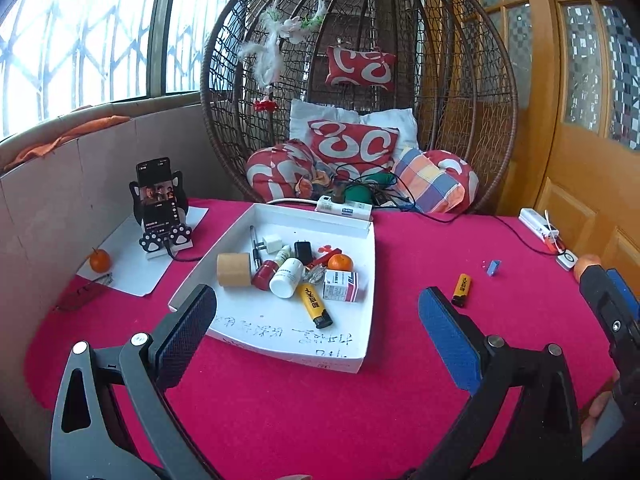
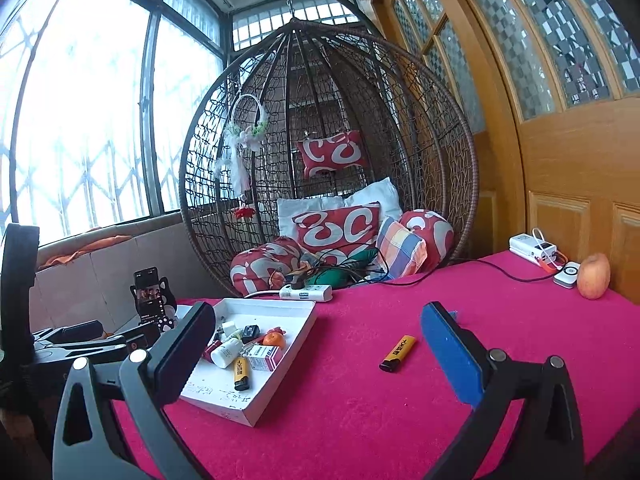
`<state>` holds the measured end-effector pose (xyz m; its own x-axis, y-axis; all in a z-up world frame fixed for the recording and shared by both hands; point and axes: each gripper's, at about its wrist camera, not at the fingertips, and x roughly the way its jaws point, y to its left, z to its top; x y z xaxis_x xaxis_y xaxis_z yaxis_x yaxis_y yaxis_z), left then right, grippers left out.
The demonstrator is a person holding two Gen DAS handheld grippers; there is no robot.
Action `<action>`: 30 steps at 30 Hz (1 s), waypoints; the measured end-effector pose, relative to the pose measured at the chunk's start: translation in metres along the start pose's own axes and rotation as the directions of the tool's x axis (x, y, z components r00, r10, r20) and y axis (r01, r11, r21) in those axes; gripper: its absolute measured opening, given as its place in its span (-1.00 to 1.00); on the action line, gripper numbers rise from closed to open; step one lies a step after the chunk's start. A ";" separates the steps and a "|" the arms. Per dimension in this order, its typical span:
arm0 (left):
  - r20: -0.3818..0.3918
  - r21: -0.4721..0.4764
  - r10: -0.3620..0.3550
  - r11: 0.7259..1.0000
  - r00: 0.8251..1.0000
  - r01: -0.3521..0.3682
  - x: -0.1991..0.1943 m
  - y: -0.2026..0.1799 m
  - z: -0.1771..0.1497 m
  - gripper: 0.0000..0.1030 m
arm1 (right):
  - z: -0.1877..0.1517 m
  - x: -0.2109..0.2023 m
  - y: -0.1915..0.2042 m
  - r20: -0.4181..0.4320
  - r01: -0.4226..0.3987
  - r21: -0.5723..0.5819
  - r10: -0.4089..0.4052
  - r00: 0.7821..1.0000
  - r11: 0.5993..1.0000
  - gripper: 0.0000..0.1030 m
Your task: Organize rigid objects
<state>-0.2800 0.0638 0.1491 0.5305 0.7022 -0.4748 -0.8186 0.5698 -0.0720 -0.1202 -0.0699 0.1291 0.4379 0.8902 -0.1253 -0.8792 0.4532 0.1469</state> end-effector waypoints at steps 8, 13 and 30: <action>0.017 0.037 -0.002 0.999 1.000 0.001 -0.009 -0.009 -0.004 0.98 | -0.001 -0.010 -0.001 0.023 0.015 -0.005 -0.015 1.000 1.000 1.00; 0.013 0.033 0.008 0.999 1.000 -0.009 -0.006 -0.008 -0.004 0.98 | -0.002 -0.010 0.000 0.021 0.018 -0.005 -0.018 1.000 1.000 1.00; -0.026 0.044 -0.027 0.999 0.999 0.028 0.000 -0.015 -0.010 0.98 | -0.009 -0.004 -0.006 -0.021 0.035 -0.004 -0.035 0.999 0.999 1.00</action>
<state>-0.2702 0.0509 0.1417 0.5462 0.6755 -0.4954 -0.7933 0.6071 -0.0468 -0.1189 -0.0768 0.1204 0.4649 0.8725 -0.1505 -0.8639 0.4843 0.1385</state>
